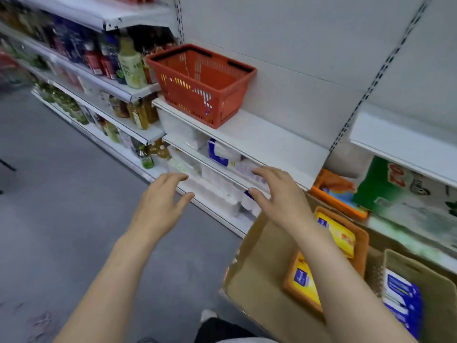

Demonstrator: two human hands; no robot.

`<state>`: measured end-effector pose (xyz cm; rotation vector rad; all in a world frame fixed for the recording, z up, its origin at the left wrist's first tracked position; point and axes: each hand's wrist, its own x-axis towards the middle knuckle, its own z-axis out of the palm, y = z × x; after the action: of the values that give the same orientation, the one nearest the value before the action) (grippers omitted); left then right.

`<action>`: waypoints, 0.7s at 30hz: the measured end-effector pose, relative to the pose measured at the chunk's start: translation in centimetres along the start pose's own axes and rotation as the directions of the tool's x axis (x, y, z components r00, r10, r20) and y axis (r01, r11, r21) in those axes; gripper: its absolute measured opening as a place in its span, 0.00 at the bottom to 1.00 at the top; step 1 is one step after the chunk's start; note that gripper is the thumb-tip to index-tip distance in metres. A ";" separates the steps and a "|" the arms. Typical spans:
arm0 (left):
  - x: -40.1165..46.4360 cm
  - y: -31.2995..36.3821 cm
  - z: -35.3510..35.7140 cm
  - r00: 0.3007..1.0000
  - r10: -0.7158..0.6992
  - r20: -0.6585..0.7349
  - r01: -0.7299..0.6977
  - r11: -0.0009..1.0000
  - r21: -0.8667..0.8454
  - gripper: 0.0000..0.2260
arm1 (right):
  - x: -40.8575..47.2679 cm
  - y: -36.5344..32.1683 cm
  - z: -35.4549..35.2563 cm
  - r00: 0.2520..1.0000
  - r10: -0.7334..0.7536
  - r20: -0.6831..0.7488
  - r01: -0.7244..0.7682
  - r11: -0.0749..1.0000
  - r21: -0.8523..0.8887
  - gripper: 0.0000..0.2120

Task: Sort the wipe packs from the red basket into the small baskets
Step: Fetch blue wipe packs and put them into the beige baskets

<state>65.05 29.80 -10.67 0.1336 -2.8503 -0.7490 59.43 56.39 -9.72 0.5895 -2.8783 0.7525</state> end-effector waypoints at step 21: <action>40.1 -21.4 -9.1 0.952 0.298 0.071 -0.297 0.955 -0.022 0.18 | 37.2 -14.0 10.1 0.961 0.228 -0.156 -0.228 0.974 0.018 0.21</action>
<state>28.57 1.49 -7.05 -0.3257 -2.8390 -0.7177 30.72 27.53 -4.86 0.1884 -2.8274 0.7884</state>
